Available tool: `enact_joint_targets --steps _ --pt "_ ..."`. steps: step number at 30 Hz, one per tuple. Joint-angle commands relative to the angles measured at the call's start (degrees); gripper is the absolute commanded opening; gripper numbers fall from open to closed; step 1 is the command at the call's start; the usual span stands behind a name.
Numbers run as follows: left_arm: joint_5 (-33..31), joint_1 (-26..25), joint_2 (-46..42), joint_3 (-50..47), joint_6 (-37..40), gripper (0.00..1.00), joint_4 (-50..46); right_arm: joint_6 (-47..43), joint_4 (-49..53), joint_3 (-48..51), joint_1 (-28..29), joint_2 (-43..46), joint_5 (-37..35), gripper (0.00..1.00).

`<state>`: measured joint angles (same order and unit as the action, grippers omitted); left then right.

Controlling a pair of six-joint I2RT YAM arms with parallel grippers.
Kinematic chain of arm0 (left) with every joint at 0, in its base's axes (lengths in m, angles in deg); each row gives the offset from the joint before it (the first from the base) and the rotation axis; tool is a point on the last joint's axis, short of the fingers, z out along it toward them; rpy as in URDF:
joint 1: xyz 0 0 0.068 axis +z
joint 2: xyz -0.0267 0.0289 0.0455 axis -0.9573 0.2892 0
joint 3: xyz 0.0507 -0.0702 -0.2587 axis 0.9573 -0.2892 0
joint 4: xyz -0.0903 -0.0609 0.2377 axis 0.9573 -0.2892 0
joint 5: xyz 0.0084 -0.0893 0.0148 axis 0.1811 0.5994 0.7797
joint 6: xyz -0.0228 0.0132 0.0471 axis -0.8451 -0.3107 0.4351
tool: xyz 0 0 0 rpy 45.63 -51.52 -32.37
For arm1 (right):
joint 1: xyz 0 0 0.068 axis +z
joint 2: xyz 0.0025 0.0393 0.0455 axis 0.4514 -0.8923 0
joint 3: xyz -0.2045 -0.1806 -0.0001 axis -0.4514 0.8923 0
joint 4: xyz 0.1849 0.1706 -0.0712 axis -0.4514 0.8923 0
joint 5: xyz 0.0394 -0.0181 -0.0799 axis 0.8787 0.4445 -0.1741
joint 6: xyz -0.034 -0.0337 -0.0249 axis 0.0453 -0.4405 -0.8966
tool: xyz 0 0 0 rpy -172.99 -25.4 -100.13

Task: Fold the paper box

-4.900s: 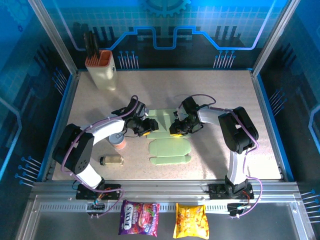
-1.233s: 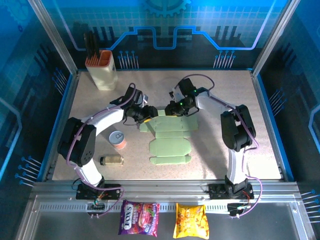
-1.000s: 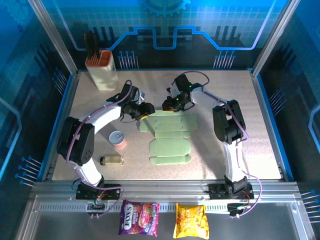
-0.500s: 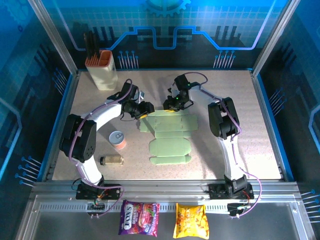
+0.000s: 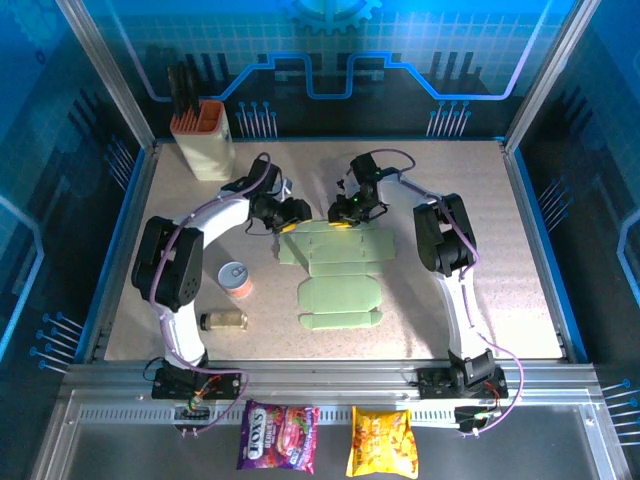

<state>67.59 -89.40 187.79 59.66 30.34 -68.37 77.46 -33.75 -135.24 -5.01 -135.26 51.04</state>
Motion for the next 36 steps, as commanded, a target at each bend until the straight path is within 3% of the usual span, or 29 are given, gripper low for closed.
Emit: enact_joint_targets --steps 1,8,15,28,36 --pt "-1.7 0.8 3.5 3.5 2.6 0.59 -3.7 -0.5 1.6 2.1 -0.4 -2.7 -2.6 0.26" --pt "-5.1 1.6 9.9 10.7 5.6 0.61 -9.1 -0.4 1.7 2.2 -0.4 -2.3 -2.4 0.26" --pt "-4.1 1.9 14.3 14.9 7.2 0.6 -11.4 -0.4 1.7 2.2 -0.4 -2.2 -2.4 0.26" --pt "-0.8 1.9 17.1 15.2 6.9 0.59 -11.1 -0.5 1.7 2.1 -0.6 -2.4 -2.0 0.26" --pt "0.1 1.9 16.9 15.0 6.4 0.51 -10.4 -0.5 1.7 2.1 -0.6 -2.3 -2.0 0.26"
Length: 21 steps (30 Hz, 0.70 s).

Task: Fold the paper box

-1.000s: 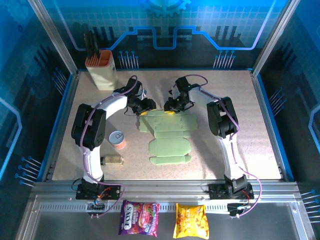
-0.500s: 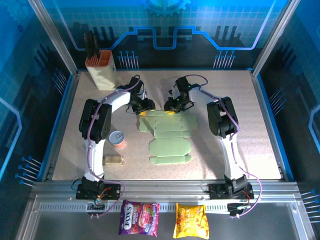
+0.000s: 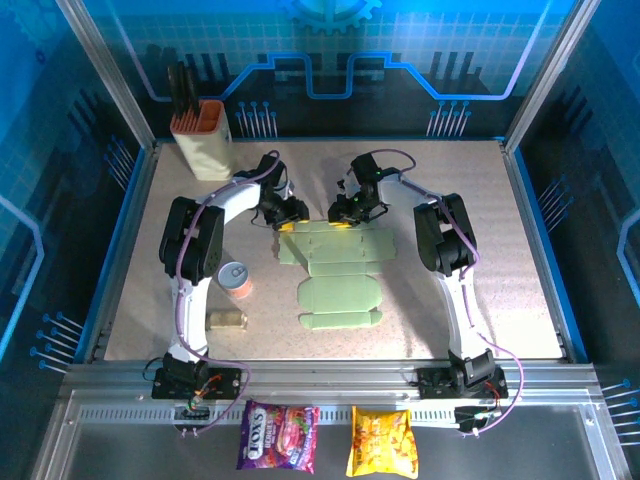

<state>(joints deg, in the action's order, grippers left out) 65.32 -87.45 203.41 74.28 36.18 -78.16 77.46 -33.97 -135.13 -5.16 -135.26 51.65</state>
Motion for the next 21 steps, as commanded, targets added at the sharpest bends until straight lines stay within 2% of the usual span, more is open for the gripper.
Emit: enact_joint_targets --steps 1,13,21 --pt "2.5 0.0 1.3 0.3 0.5 0.5 -0.5 -0.5 1.9 2.0 -0.5 -2.3 -2.8 0.26" --pt "4.2 -0.1 0.2 -0.9 -0.6 0.45 1.2 -0.5 1.8 2.2 -0.6 -2.2 -2.6 0.26" --pt "5.6 0.3 -4.1 -2.5 -2.0 0.49 2.7 -0.5 1.7 2.8 -0.6 -1.8 -2.7 0.26"
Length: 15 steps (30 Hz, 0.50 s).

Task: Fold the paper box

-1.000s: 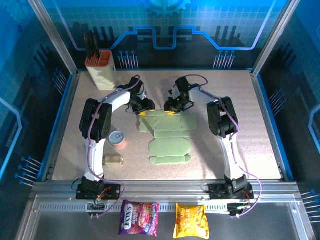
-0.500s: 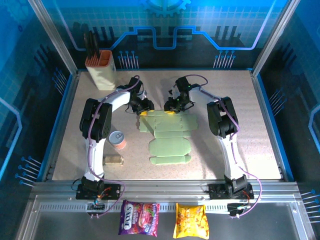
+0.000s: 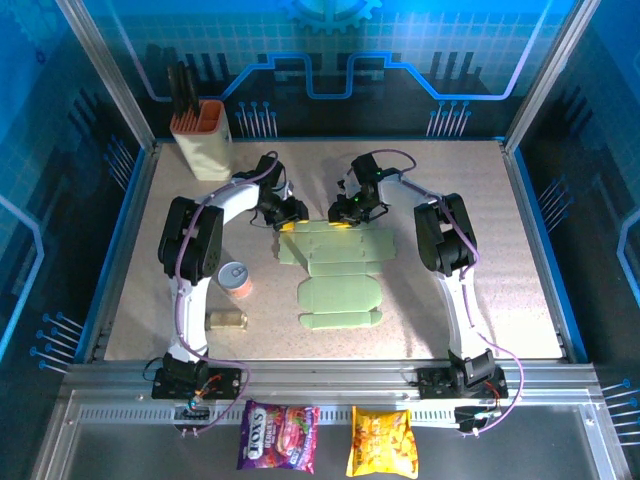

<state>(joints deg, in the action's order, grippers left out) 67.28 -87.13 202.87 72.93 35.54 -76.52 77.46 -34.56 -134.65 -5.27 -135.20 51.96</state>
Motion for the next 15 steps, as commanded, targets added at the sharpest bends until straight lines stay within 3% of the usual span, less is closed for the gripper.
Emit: enact_joint_targets --steps 1,15 --pt "4.1 0.1 -4.3 -1.7 -1.9 0.5 1.6 -0.5 2.2 2.4 -0.5 -1.8 -3.2 0.26" --pt "12.8 0.4 -7.2 -5.0 -9.3 0.51 9.7 -0.4 1.7 3.1 -0.6 -1.4 -3.0 0.26"
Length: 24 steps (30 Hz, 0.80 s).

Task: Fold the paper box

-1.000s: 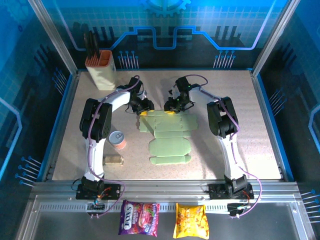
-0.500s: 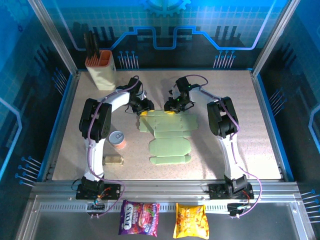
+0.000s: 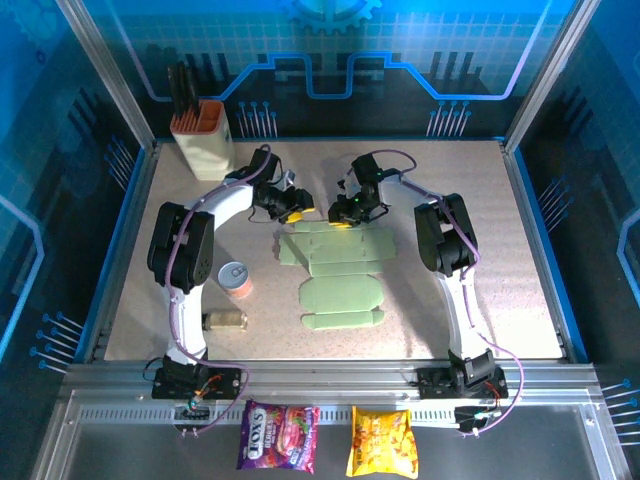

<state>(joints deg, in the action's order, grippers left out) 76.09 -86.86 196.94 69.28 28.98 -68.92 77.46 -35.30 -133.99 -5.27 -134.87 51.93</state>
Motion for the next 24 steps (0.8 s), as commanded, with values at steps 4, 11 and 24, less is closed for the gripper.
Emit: enact_joint_targets --steps 4,11,24 --pt "3.9 0.1 -0.7 -1.7 -3.4 0.53 2.8 -0.5 2.3 2.7 -0.6 -1.7 -2.9 0.26" --pt "-7.8 0.1 -0.1 -0.3 2.0 0.62 -5.8 -0.6 2.3 3.1 -0.7 -1.5 -2.9 0.26" --pt "-7.1 0.2 4.8 2.3 2.1 0.66 -6.3 -0.4 2.3 3.3 -0.7 -1.2 -3.0 0.26"
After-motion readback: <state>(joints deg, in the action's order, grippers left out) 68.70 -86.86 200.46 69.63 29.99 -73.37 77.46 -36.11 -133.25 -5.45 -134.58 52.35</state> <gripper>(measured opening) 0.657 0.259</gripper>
